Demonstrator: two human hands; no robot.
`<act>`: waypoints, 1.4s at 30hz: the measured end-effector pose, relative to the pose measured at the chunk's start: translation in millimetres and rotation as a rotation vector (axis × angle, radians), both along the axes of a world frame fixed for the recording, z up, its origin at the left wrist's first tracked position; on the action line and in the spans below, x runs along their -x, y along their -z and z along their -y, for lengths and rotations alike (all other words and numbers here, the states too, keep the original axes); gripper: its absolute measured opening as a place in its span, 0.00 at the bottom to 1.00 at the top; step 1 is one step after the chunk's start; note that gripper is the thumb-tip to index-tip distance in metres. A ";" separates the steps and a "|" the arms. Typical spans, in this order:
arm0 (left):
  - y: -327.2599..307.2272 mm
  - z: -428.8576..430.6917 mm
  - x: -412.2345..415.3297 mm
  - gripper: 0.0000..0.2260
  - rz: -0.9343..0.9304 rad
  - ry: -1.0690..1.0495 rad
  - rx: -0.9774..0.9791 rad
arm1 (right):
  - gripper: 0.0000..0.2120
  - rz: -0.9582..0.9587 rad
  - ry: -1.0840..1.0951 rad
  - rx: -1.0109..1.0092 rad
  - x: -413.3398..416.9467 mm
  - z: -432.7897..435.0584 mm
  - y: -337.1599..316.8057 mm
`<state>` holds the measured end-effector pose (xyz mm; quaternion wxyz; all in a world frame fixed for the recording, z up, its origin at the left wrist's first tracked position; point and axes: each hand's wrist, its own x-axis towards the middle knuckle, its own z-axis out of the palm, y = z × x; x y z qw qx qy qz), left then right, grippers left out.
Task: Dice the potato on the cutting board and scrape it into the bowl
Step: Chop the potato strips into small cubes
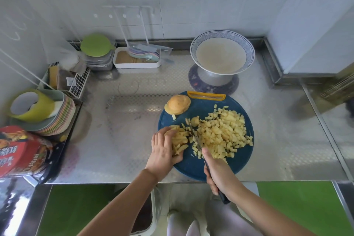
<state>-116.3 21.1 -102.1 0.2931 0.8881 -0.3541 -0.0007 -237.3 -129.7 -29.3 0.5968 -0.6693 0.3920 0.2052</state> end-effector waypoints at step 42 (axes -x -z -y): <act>8.2 -0.6 -1.1 0.22 0.169 0.036 -0.084 | 0.33 -0.034 -0.084 -0.134 1.0 -18.4 -2.1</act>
